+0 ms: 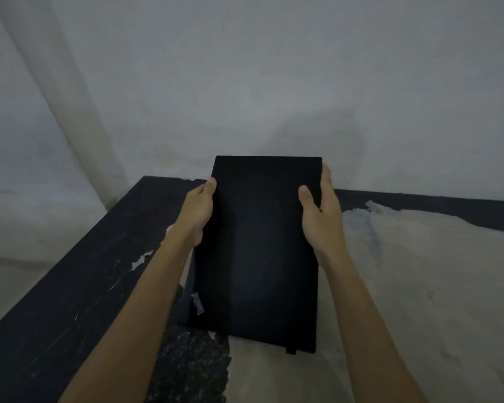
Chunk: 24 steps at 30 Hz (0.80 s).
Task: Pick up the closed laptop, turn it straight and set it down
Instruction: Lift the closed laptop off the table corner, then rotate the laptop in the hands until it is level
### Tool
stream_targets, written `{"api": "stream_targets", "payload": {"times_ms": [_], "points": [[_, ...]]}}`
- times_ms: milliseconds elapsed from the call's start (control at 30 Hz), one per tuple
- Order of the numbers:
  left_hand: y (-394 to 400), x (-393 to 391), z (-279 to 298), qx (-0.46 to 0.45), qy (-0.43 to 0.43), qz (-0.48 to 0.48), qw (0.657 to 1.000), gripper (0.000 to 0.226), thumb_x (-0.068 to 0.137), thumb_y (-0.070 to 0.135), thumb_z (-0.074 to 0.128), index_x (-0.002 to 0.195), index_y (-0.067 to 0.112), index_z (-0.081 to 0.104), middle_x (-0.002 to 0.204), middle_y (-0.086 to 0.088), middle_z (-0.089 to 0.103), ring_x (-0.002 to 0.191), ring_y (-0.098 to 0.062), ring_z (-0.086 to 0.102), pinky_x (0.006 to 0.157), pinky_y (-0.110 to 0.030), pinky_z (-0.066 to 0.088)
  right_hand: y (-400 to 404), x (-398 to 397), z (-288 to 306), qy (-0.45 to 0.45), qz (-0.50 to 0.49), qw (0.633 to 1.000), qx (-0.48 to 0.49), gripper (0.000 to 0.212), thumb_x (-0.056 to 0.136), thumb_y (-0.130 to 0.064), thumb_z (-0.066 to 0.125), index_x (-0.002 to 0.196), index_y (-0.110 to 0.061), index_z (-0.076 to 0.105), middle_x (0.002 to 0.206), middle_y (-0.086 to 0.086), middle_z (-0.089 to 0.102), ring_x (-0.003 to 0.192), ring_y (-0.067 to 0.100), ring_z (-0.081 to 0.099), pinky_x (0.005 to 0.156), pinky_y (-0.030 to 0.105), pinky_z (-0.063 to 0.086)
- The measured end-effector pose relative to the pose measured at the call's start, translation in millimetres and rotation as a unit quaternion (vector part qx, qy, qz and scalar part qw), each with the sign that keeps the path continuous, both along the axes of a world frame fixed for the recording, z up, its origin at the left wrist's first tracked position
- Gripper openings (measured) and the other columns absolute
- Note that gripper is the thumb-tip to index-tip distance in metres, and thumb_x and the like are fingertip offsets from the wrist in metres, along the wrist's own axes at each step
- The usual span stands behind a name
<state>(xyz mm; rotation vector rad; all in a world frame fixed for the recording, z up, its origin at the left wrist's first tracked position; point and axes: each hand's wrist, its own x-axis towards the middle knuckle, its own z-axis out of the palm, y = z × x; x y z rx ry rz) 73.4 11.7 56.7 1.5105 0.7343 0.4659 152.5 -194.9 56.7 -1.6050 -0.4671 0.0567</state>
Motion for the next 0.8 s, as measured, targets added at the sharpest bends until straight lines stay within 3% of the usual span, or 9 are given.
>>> {"api": "stream_targets", "payload": {"times_ms": [133, 267, 333, 433, 467, 533, 600, 700, 800], "points": [[-10.7, 4.9, 10.0, 0.025, -0.02, -0.039, 0.999, 0.036, 0.106, 0.044, 0.052, 0.121, 0.015, 0.068, 0.114, 0.001, 0.074, 0.099, -0.014, 0.071, 0.073, -0.027, 0.053, -22.8, 20.0, 0.1, 0.017, 0.029, 0.999, 0.022, 0.065, 0.106, -0.033, 0.055, 0.164, -0.037, 0.026, 0.17, -0.011, 0.03, 0.155, 0.011, 0.03, 0.127, 0.044, 0.029], [-16.3, 18.2, 25.4, 0.157, -0.051, -0.016, 0.986, 0.028, 0.098, 0.044, 0.064, 0.115, 0.021, 0.069, 0.106, 0.004, 0.071, 0.097, -0.016, 0.069, 0.07, -0.033, 0.05, -43.7, 29.2, 2.9, 0.023, 0.077, 0.997, 0.014, 0.062, 0.103, -0.035, 0.058, 0.16, -0.041, 0.035, 0.164, -0.013, 0.043, 0.15, 0.013, 0.042, 0.122, 0.046, 0.038], [-15.6, 26.9, 33.8, 0.306, -0.041, -0.021, 0.951, 0.025, 0.096, 0.046, 0.065, 0.092, 0.023, 0.075, 0.086, 0.006, 0.072, 0.079, -0.014, 0.067, 0.07, -0.034, 0.053, -50.4, 28.6, 5.4, 0.022, 0.104, 0.994, 0.017, 0.06, 0.105, -0.028, 0.058, 0.16, -0.037, 0.036, 0.164, -0.013, 0.043, 0.149, 0.011, 0.043, 0.121, 0.045, 0.04], [-22.6, 37.0, 49.8, 0.449, 0.033, -0.072, 0.89, 0.059, 0.098, 0.06, 0.055, 0.056, 0.018, 0.05, 0.055, 0.001, 0.048, 0.052, -0.018, 0.048, 0.059, -0.032, 0.041, -53.1, 26.3, 8.0, 0.02, 0.125, 0.992, 0.023, 0.059, 0.106, -0.025, 0.057, 0.16, -0.037, 0.038, 0.163, -0.012, 0.044, 0.147, 0.012, 0.046, 0.117, 0.042, 0.046], [-26.3, 41.0, 55.5, 0.473, 0.055, -0.087, 0.875, 0.065, 0.098, 0.064, 0.05, 0.056, 0.015, 0.048, 0.054, -0.001, 0.046, 0.051, -0.019, 0.047, 0.059, -0.032, 0.039, -52.7, 25.5, 9.1, 0.024, 0.126, 0.991, 0.03, 0.059, 0.106, -0.023, 0.057, 0.16, -0.035, 0.038, 0.162, -0.01, 0.046, 0.145, 0.011, 0.049, 0.113, 0.039, 0.05], [-36.8, 47.7, 66.0, 0.511, 0.091, -0.133, 0.844, 0.072, 0.098, 0.072, 0.041, 0.065, 0.011, 0.064, 0.061, 0.001, 0.061, 0.059, -0.019, 0.058, 0.062, -0.035, 0.045, -51.7, 23.5, 11.9, 0.031, 0.132, 0.99, 0.045, 0.058, 0.106, -0.019, 0.056, 0.161, -0.032, 0.038, 0.156, -0.008, 0.054, 0.137, 0.011, 0.058, 0.104, 0.032, 0.056], [-47.5, 54.6, 71.7, 0.522, 0.109, -0.181, 0.826, 0.068, 0.095, 0.078, 0.037, 0.081, 0.024, 0.076, 0.078, 0.005, 0.072, 0.074, -0.015, 0.066, 0.07, -0.038, 0.051, -50.7, 21.5, 14.3, 0.041, 0.142, 0.987, 0.055, 0.058, 0.106, -0.016, 0.056, 0.16, -0.031, 0.04, 0.149, -0.008, 0.06, 0.13, 0.01, 0.064, 0.097, 0.029, 0.059], [-58.8, 64.6, 73.7, 0.525, 0.122, -0.212, 0.815, 0.075, 0.089, 0.085, 0.037, 0.091, 0.023, 0.078, 0.085, 0.003, 0.076, 0.078, -0.016, 0.07, 0.076, -0.04, 0.056, -51.4, 19.3, 15.8, 0.045, 0.147, 0.987, 0.051, 0.059, 0.106, -0.016, 0.057, 0.16, -0.032, 0.04, 0.154, -0.008, 0.056, 0.134, 0.011, 0.061, 0.104, 0.034, 0.057], [-60.5, 69.1, 73.3, 0.512, 0.12, -0.21, 0.824, 0.088, 0.085, 0.088, 0.041, 0.08, 0.006, 0.072, 0.075, -0.005, 0.075, 0.069, -0.024, 0.071, 0.067, -0.041, 0.054, -52.7, 18.0, 16.3, 0.055, 0.157, 0.984, 0.057, 0.059, 0.106, -0.014, 0.057, 0.16, -0.03, 0.04, 0.157, -0.007, 0.053, 0.136, 0.01, 0.059, 0.106, 0.031, 0.055]]}}
